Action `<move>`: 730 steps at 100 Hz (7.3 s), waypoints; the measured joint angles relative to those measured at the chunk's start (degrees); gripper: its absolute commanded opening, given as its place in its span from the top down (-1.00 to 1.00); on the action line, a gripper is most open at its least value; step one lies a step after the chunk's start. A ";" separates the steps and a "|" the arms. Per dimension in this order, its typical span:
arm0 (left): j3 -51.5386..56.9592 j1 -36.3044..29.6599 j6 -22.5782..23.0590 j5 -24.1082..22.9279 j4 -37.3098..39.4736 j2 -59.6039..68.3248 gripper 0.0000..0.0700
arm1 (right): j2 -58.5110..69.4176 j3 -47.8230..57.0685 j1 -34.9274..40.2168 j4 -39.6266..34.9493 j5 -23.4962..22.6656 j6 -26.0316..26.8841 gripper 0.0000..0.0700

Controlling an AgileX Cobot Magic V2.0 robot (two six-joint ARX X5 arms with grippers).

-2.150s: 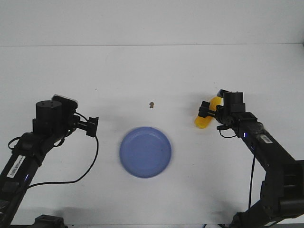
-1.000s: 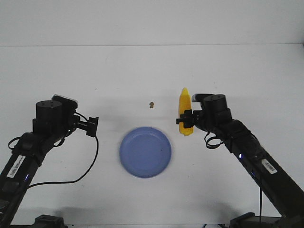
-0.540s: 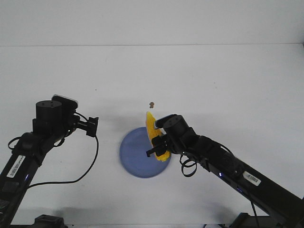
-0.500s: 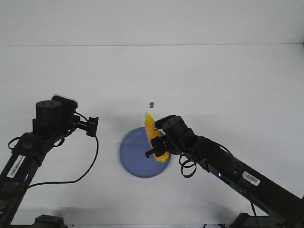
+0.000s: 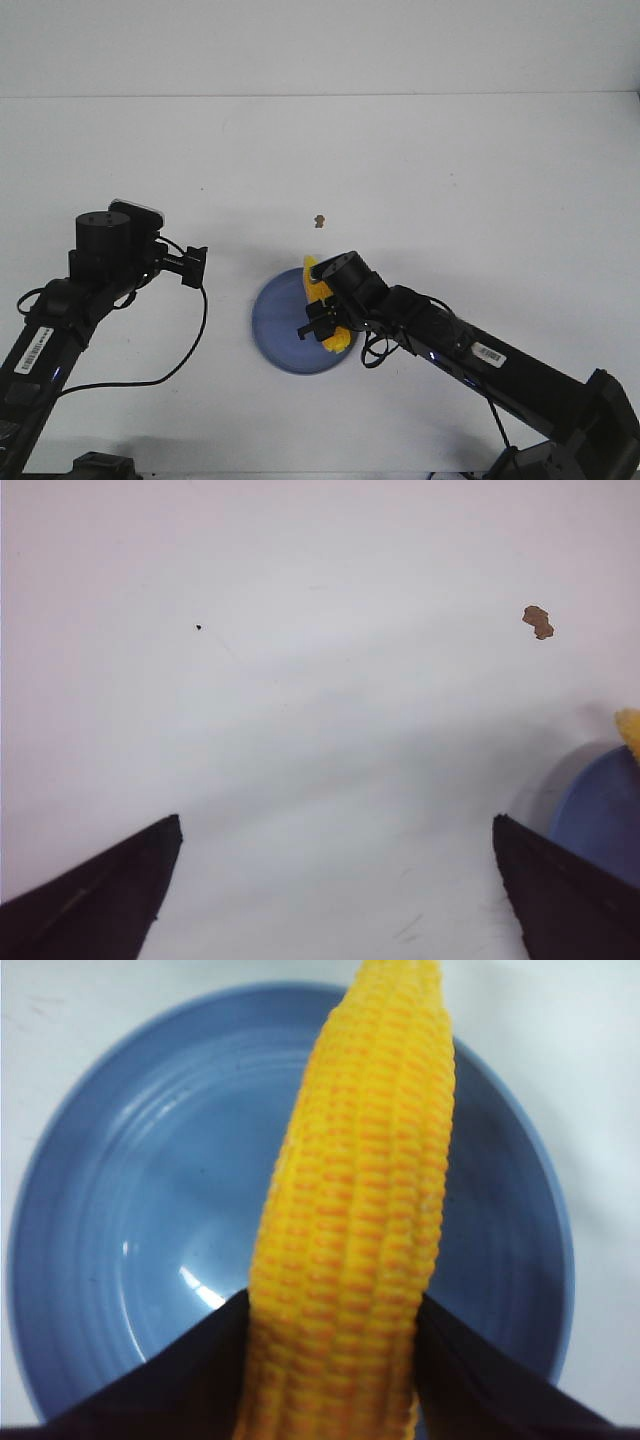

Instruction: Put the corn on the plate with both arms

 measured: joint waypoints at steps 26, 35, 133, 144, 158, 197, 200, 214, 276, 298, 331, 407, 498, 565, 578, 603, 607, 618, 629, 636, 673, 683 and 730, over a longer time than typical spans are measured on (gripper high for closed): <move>0.00 0.00 0.00 0.00 0.00 0.00 -0.82 | 0.07 0.00 0.09 0.15 0.11 0.02 -0.73; 0.00 0.00 0.00 0.00 0.00 0.00 -0.82 | 0.07 0.00 0.11 0.28 0.11 -0.02 -0.73; -0.02 0.22 -4.11 0.00 -0.31 -2.40 -0.79 | -40.33 -3.28 -36.33 -9.64 9.31 -14.91 -0.73; -1.64 0.22 -4.50 0.00 0.52 -5.95 -0.79 | -44.96 -7.69 -38.01 -9.55 9.31 -15.12 -0.73; -8.55 0.22 -5.81 0.00 5.11 -12.61 -0.79 | -50.47 -14.40 -38.38 -8.55 9.27 -15.12 -0.73; -25.38 0.42 -8.92 -2.89 4.11 -34.53 -0.78 | -65.96 -28.24 -38.38 -4.26 9.09 -13.99 -0.73; -25.75 0.42 -9.29 -3.34 4.00 -36.06 -0.78 | -66.93 -28.22 -38.38 -3.58 9.09 -13.99 -0.73; -25.97 0.44 -9.84 -5.03 3.10 -41.75 -0.79 | -70.29 -27.89 -38.38 -3.28 9.18 -13.99 -0.73; -25.97 0.44 -9.84 -6.29 1.51 -44.81 -0.75 | -70.27 -27.89 -38.38 -2.99 9.18 -13.99 -0.72; -25.97 0.44 -9.84 -6.29 1.51 -44.81 0.14 | -70.27 -27.89 -38.38 -2.99 9.35 -13.99 0.00; -25.97 0.44 -9.84 -6.29 1.51 -44.81 0.98 | -70.27 -27.89 -38.38 -2.99 9.38 -13.99 0.96; -25.97 0.44 -9.84 -6.29 1.51 -44.83 0.98 | -70.27 -27.89 -38.38 -2.99 9.38 -13.99 0.95; -25.97 0.57 -10.01 -9.44 2.78 -45.42 0.97 | -70.27 -27.89 -38.38 -2.99 9.35 -13.99 0.95; -34.67 2.14 -9.42 -13.33 16.94 -50.66 0.97 | -70.27 -27.89 -38.38 -2.99 9.38 -13.99 0.95; -42.58 2.34 -8.74 -13.35 25.53 -55.87 0.97 | -70.27 -27.89 -38.38 -2.99 9.35 -13.99 0.95; -53.31 3.17 -8.33 -13.81 27.15 -65.85 0.97 | -70.27 -27.89 -38.38 -2.99 9.38 -13.99 0.95; -54.29 3.37 -8.33 -13.84 27.17 -67.43 0.97 | -70.27 -27.89 -38.38 -2.99 9.38 -13.99 0.95; -55.60 3.98 -8.31 -13.97 28.04 -68.50 0.97 | -70.27 -27.89 -38.38 -2.99 9.35 -13.99 0.95; -56.57 4.24 -8.28 -13.99 28.52 -68.57 0.97 | -70.27 -27.89 -38.38 -2.99 9.38 -13.99 0.95; -57.05 4.48 -8.13 -14.03 28.83 -68.57 0.97 | -70.27 -27.89 -38.38 -2.99 9.35 -13.99 0.95; -60.48 4.55 -8.11 -14.21 35.26 -68.61 0.97 | -70.27 -27.89 -38.38 -2.97 9.38 -13.99 0.95; -60.48 4.55 -8.17 -14.21 35.34 -68.61 0.97 | -70.27 -27.89 -38.38 -2.97 9.38 -13.99 0.95; -60.48 4.55 -8.33 -14.21 35.32 -68.61 0.97 | -70.27 -27.89 -38.38 -2.97 9.38 -13.99 0.95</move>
